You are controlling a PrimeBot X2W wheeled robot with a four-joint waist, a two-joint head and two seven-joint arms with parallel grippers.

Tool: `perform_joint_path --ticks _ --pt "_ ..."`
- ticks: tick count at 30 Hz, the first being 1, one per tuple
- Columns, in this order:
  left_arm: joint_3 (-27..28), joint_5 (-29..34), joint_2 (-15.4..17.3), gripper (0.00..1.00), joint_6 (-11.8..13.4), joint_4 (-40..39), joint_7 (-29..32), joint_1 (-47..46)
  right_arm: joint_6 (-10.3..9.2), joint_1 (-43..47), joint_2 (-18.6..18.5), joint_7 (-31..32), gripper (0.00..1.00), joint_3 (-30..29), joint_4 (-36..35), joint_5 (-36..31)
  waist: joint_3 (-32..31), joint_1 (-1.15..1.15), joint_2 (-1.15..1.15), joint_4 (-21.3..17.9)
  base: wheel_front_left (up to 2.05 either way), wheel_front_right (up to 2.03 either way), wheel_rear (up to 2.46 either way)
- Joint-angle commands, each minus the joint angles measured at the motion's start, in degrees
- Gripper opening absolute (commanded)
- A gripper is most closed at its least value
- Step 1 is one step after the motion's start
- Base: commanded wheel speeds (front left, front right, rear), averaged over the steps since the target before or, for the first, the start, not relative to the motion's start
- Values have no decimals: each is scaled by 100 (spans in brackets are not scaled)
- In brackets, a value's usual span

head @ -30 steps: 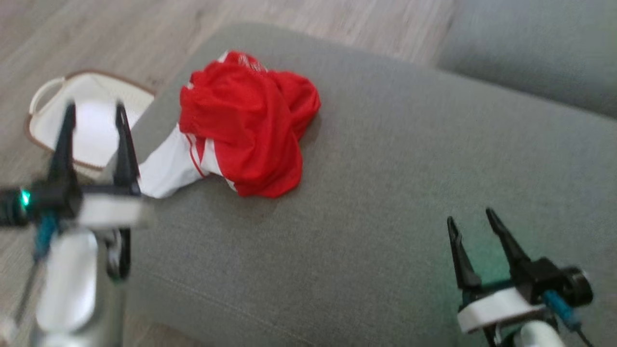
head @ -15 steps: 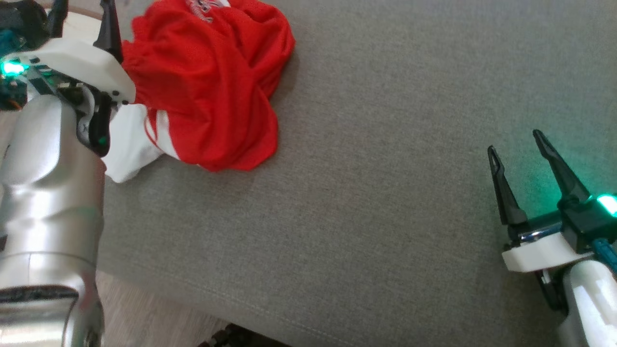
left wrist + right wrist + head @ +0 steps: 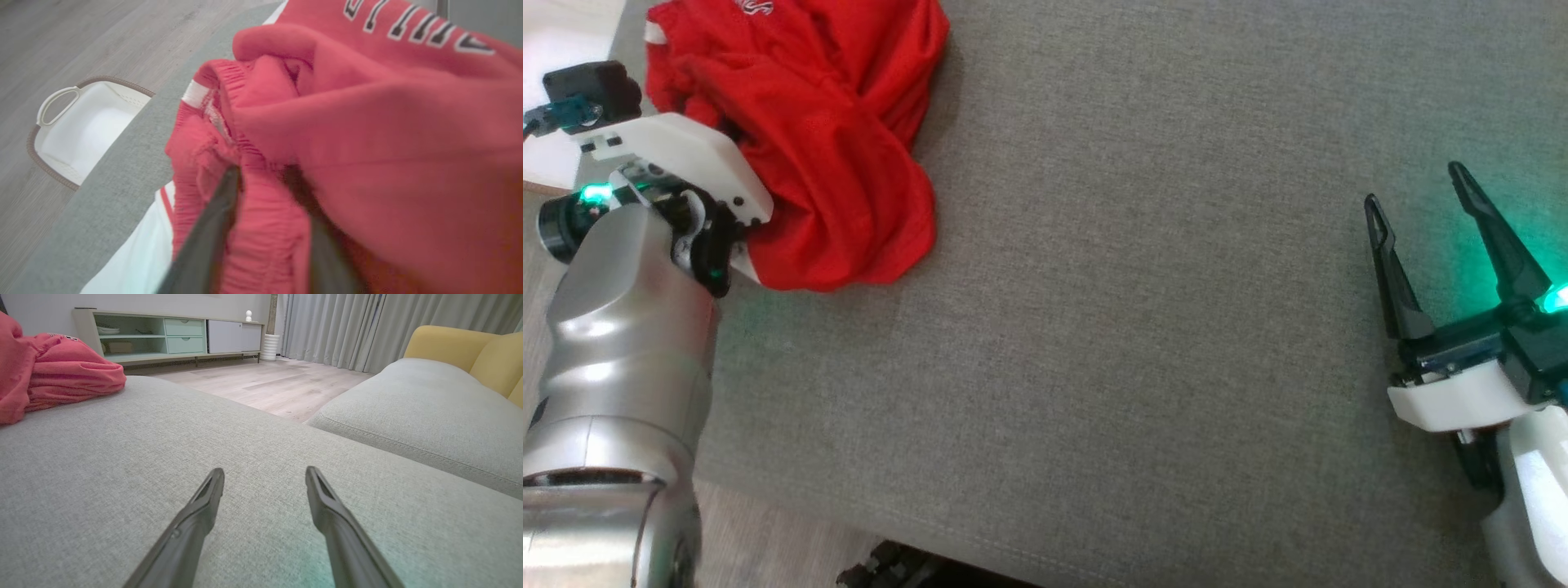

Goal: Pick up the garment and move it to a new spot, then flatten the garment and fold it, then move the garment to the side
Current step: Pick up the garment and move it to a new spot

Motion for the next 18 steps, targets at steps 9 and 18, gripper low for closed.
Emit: perform_joint_path --ticks 9,18 --pt "-395 -84 771 0 11 -377 -921 -559 -4 -107 205 -11 100 120 62 81 -375 0 0 -177 0 0 0" --pt "-1560 110 1143 0 10 -1110 -1070 -1102 -4 61 871 -11 100 199 268 241 -1520 0 0 -803 0 0 0"
